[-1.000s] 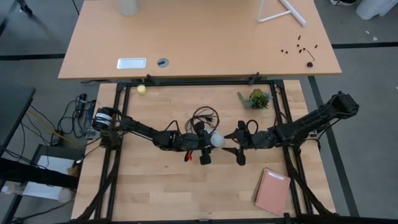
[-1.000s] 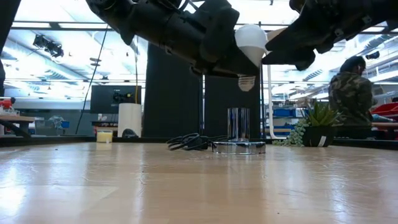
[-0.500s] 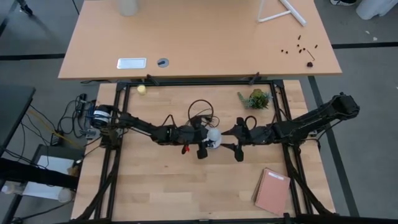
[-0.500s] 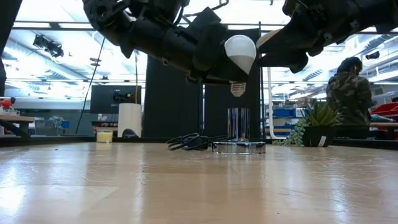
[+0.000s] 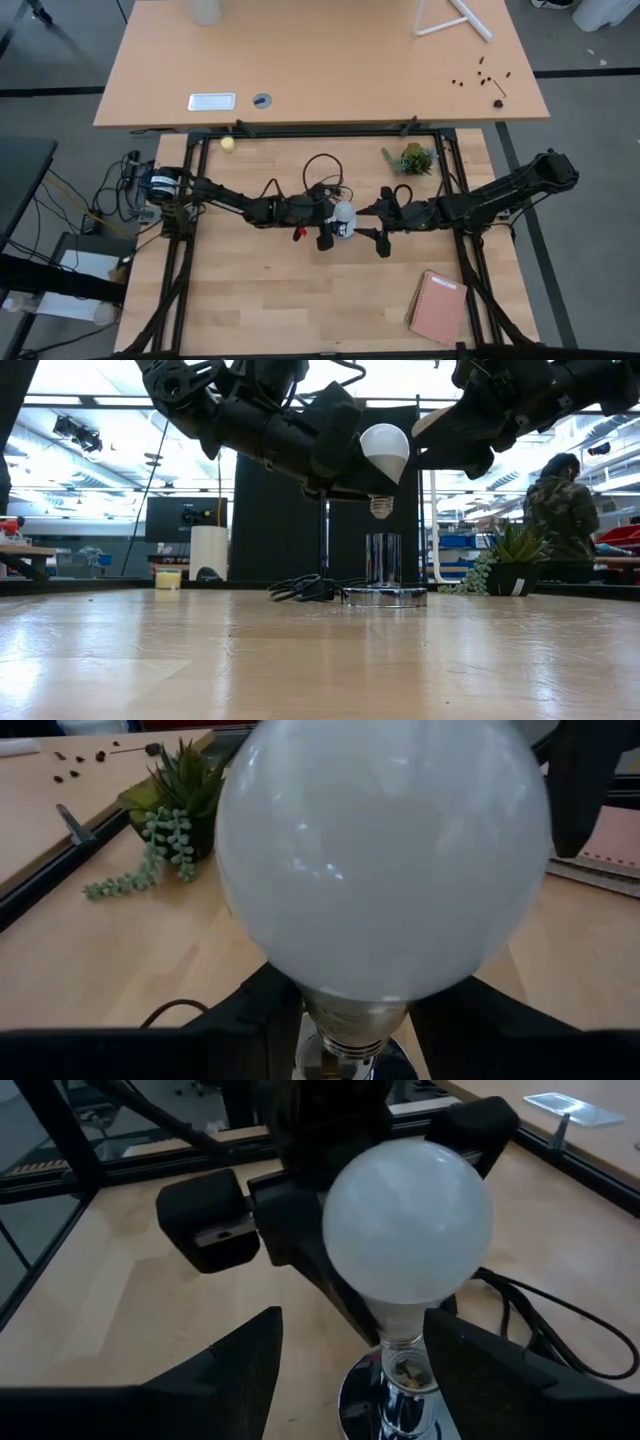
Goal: Screw lightbulb
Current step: Insert the white lightbulb into the lamp
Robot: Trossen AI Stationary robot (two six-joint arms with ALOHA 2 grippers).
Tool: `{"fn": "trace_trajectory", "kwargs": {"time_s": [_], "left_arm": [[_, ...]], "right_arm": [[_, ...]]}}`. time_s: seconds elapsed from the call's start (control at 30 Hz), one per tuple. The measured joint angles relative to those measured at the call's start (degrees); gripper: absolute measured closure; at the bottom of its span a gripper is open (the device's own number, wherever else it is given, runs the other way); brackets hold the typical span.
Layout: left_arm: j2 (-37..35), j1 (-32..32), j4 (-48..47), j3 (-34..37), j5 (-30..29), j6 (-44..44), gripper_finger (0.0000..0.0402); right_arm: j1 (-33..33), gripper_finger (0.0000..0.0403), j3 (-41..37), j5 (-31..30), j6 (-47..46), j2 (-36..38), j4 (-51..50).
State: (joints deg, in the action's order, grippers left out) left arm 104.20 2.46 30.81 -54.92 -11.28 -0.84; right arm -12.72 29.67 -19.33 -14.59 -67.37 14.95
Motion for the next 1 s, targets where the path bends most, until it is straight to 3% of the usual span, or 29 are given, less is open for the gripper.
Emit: {"fn": "trace_trajectory", "kwargs": {"time_s": [0.57,1.0], "left_arm": [[0.35,-2.08,-1.96,-0.02,3.34,-3.72,0.0234],[0.61,-1.97,-0.57,-0.04,4.53,-2.38,0.0234]], "right_arm": [[4.56,0.0151,1.30,3.93,0.06,-7.45,3.30],[4.47,0.0151,1.84,4.52,0.22,-7.56,0.84]]}}
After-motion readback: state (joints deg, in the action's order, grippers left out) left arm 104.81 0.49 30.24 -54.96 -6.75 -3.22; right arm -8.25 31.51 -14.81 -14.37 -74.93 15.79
